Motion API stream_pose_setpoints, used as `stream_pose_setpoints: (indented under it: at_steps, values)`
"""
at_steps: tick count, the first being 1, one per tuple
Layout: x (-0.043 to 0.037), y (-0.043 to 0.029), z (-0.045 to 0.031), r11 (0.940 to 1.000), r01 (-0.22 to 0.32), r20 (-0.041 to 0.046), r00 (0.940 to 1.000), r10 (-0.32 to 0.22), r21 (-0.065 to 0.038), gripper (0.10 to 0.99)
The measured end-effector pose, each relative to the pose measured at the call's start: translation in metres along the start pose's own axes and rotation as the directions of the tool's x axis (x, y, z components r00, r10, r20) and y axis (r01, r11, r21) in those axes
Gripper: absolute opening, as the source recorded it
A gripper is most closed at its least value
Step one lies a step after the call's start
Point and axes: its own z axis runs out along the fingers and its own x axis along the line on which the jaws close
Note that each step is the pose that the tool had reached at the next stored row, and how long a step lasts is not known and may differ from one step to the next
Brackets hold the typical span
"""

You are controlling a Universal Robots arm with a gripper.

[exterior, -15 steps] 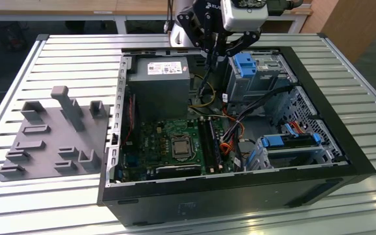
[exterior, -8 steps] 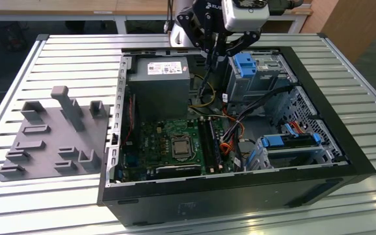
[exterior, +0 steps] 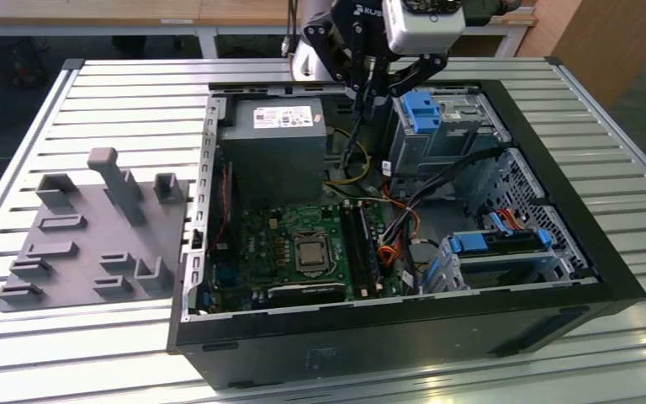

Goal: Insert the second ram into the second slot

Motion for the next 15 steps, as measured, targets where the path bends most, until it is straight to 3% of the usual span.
stream_pose_setpoints:
  at_steps: [15]
  values:
    - [0.0,0.0,0.0,0.9996,0.029,0.0001,0.9996,-0.029,0.0,0.137]
